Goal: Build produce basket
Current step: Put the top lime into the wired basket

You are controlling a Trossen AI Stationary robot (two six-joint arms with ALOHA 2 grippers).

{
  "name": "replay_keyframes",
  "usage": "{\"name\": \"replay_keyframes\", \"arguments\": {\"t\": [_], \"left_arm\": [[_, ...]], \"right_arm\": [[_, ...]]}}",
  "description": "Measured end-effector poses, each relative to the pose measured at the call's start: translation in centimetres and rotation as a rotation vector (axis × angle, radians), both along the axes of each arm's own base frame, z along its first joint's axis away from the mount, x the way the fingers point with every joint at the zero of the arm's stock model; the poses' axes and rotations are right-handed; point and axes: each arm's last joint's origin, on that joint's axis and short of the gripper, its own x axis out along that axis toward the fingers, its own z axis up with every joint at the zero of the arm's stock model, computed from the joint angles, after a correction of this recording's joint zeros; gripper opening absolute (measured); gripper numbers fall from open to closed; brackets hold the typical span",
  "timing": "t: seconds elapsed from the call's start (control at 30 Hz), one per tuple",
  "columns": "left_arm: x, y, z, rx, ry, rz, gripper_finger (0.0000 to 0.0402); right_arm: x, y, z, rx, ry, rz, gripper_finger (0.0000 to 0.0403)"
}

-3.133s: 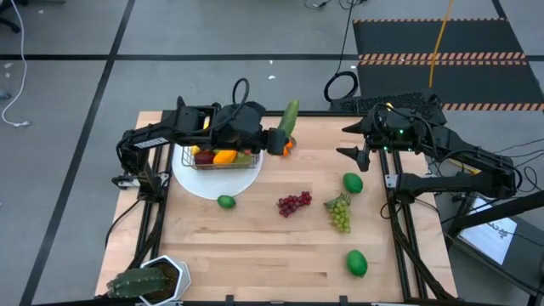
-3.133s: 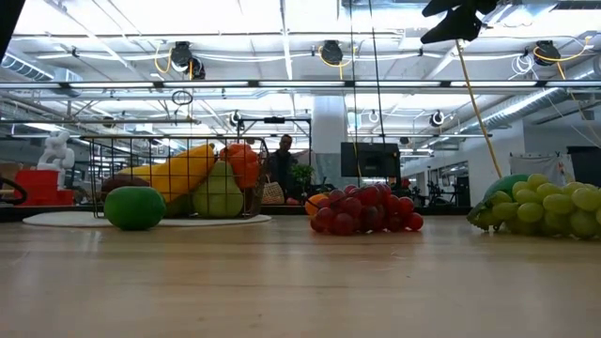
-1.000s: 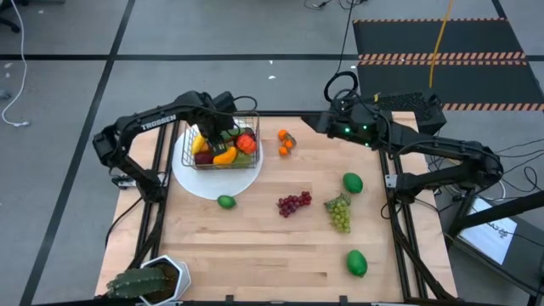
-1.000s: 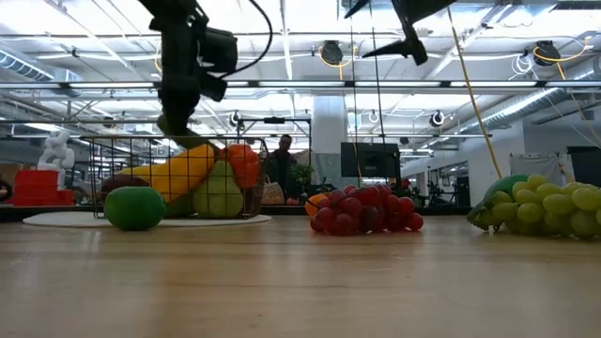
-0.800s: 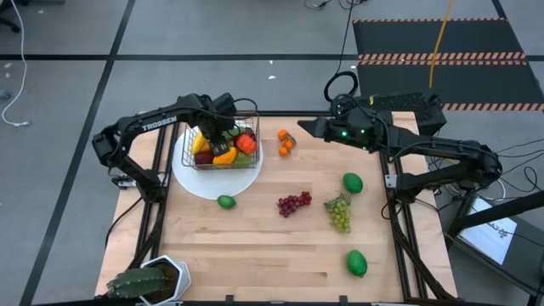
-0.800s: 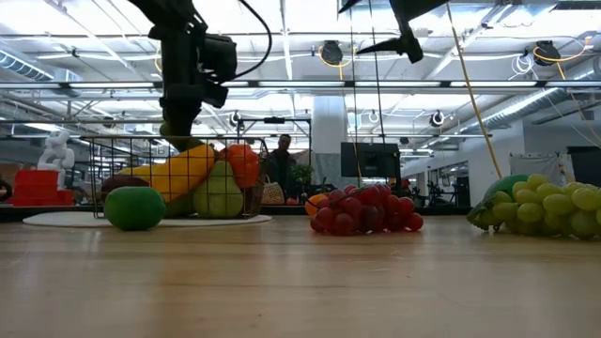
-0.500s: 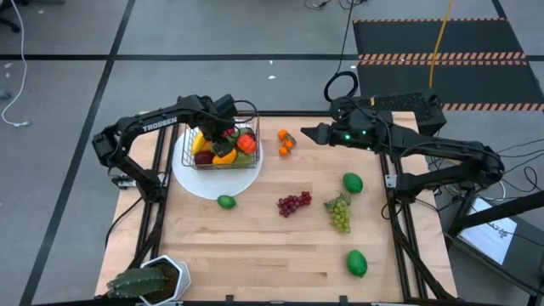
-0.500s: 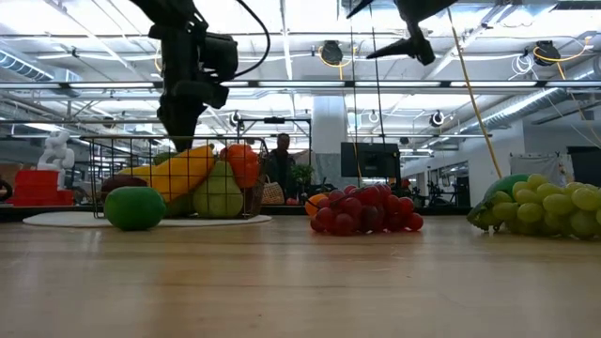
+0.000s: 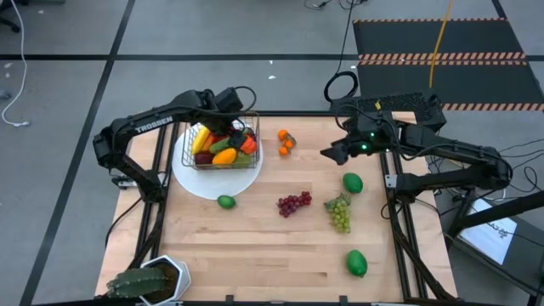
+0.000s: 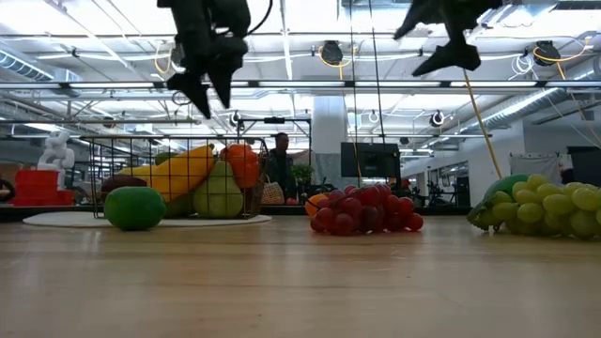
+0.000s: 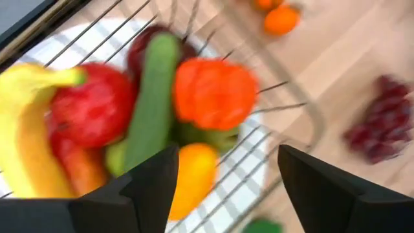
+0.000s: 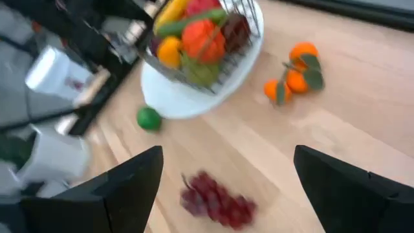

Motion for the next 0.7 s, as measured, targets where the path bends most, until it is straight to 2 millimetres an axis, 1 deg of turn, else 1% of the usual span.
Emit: {"name": "replay_keyframes", "arguments": {"t": [0.2,0.33,0.53,0.7], "left_arm": [[1.3,-1.6,1.4,-0.010,-0.085,0.057,0.0235],[2.1,-3.5,1.8,-0.042,-0.109,0.073,0.0219],[3.3,-7.3,2.0,-0.069,-0.122,0.084,0.0195],[3.9,-11.6,2.0,-0.117,-0.128,0.083,0.0179]], "right_arm": [[-1.8,0.5,-0.5,-0.042,0.130,0.084,0.0341],[-2.3,0.7,-0.6,-0.075,0.168,0.124,0.0341],[-2.4,0.8,-0.6,-0.113,0.169,0.174,0.0341],[-2.7,1.0,-0.8,-0.077,0.201,0.216,0.0341]]}}
